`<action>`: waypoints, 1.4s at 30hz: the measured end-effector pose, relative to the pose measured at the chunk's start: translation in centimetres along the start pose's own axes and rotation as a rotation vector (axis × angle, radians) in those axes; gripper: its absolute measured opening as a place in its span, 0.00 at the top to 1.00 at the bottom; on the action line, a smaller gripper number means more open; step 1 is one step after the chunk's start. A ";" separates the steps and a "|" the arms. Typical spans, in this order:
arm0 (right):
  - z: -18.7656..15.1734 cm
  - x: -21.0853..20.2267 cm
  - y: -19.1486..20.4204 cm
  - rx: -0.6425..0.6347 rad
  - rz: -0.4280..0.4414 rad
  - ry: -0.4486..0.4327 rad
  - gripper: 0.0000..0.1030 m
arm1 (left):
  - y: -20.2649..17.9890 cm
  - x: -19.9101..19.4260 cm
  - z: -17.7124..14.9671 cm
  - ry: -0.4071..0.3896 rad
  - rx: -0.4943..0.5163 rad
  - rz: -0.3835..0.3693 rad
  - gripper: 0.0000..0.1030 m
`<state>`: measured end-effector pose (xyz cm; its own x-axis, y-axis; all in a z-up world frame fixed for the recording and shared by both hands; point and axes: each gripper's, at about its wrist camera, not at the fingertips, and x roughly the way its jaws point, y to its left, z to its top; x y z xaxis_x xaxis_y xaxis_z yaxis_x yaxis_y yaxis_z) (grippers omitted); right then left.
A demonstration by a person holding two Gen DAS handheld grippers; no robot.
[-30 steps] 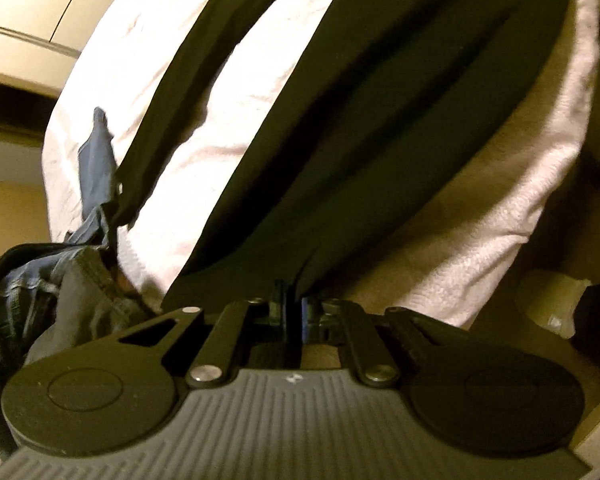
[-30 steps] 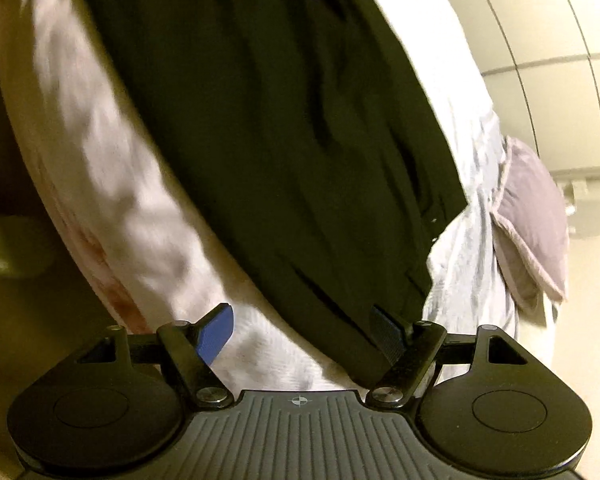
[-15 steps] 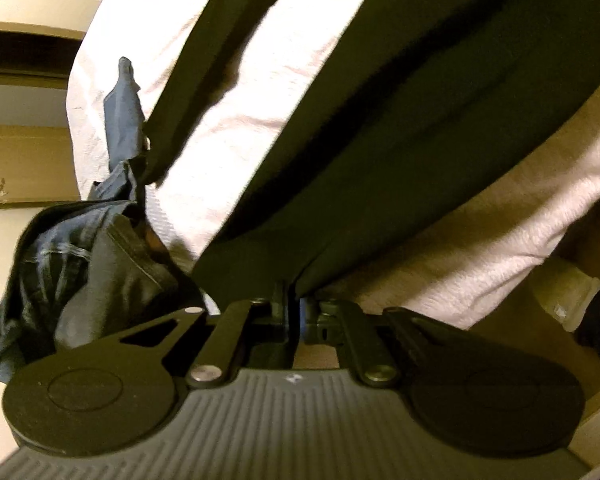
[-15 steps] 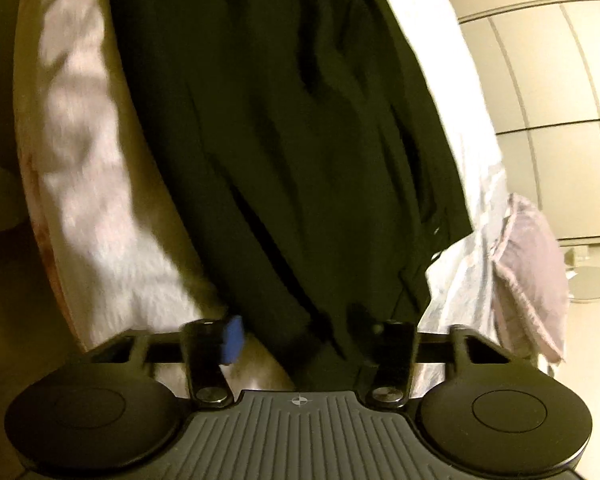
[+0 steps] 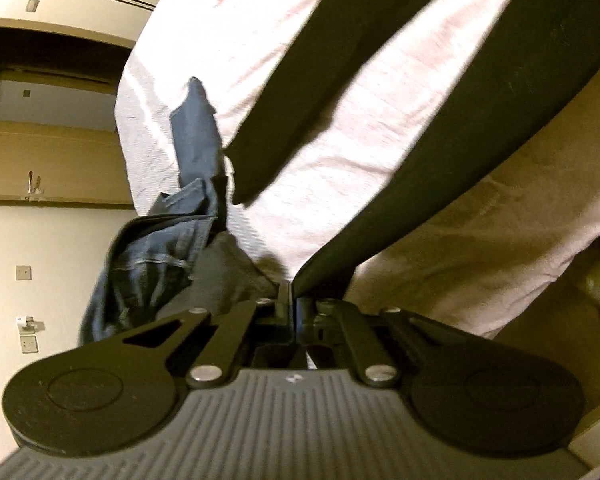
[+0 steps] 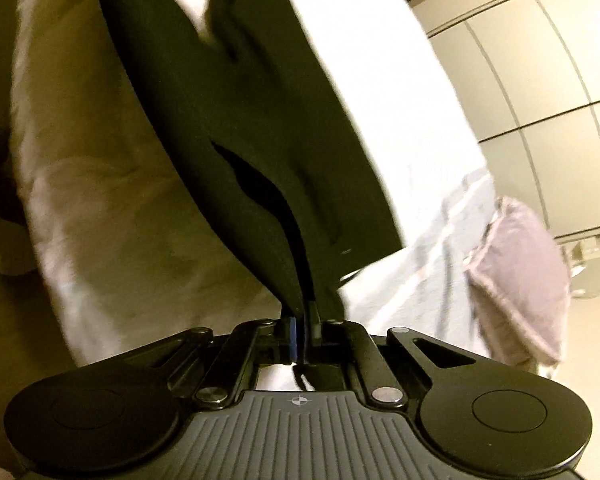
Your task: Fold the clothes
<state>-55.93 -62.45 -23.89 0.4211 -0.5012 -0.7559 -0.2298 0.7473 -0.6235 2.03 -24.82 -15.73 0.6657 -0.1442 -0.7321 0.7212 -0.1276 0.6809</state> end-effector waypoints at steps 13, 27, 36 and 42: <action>10.9 7.8 -13.7 -0.032 0.037 0.080 0.99 | 11.5 7.6 9.9 -0.058 -0.003 -0.098 0.99; 13.9 21.2 -20.9 0.103 0.294 0.222 0.99 | 15.4 24.8 21.9 0.035 0.083 -0.303 0.98; 13.1 29.0 -23.3 0.154 0.424 0.236 0.99 | 14.0 31.2 26.3 0.122 0.132 -0.312 0.98; 12.6 33.0 -23.1 0.203 0.466 0.238 0.99 | 11.3 34.9 27.6 0.172 0.164 -0.302 0.98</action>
<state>-25.67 -90.78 -31.89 0.1005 -0.1648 -0.9812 -0.1612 0.9705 -0.1795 28.13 -58.40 -33.06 0.4601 0.0892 -0.8834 0.8589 -0.2968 0.4173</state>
